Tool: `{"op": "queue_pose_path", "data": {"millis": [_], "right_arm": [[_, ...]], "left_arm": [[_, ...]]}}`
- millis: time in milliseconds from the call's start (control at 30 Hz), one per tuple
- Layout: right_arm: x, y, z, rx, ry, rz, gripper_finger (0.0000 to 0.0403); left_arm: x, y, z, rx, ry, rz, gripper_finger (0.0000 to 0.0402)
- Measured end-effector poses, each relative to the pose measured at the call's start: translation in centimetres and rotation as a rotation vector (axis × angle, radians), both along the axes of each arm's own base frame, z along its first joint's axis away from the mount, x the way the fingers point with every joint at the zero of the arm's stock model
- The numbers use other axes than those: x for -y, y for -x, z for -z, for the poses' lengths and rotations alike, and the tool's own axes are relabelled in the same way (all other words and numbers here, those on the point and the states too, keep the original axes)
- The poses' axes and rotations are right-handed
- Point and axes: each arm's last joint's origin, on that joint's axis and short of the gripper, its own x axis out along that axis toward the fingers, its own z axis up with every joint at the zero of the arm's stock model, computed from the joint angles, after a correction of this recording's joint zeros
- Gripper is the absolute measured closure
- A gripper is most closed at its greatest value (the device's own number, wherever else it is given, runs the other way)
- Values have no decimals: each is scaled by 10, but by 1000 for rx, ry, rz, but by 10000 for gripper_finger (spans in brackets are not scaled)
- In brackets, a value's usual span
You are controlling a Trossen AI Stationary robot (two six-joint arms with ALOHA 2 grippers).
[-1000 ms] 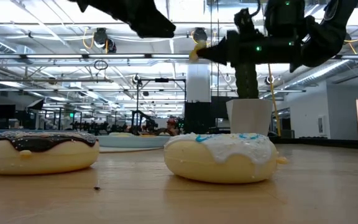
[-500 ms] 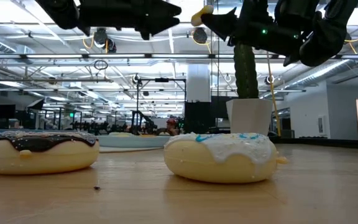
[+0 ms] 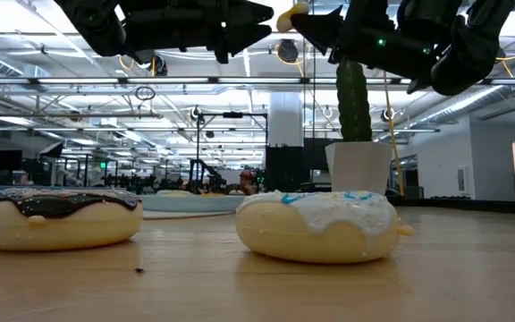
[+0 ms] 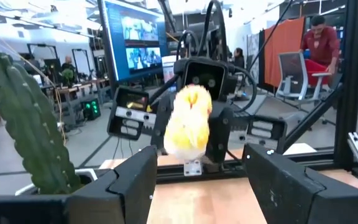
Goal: Pick & Place donuts
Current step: Put the small yellow donut on the blue plate
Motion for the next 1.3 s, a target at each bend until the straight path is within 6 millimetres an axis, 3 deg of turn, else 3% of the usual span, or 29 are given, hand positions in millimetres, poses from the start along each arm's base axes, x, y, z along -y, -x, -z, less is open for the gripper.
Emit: {"op": "queue_pose_path", "data": {"millis": [133, 467, 1133, 1300], "right_arm": [[0, 0, 0, 5, -12, -8, 403], [-3, 0, 0, -5, 3, -56, 403], [-3, -1, 0, -4, 3, -54, 403], [-3, -1, 1, -11, 1, -53, 395]], "left_arm": [[0, 0, -1, 17, 15, -4, 158], [-4, -17, 18, 70, 19, -20, 158], [-3, -23, 8, 91, 30, 9, 158], [-3, -23, 8, 91, 30, 9, 202]]}}
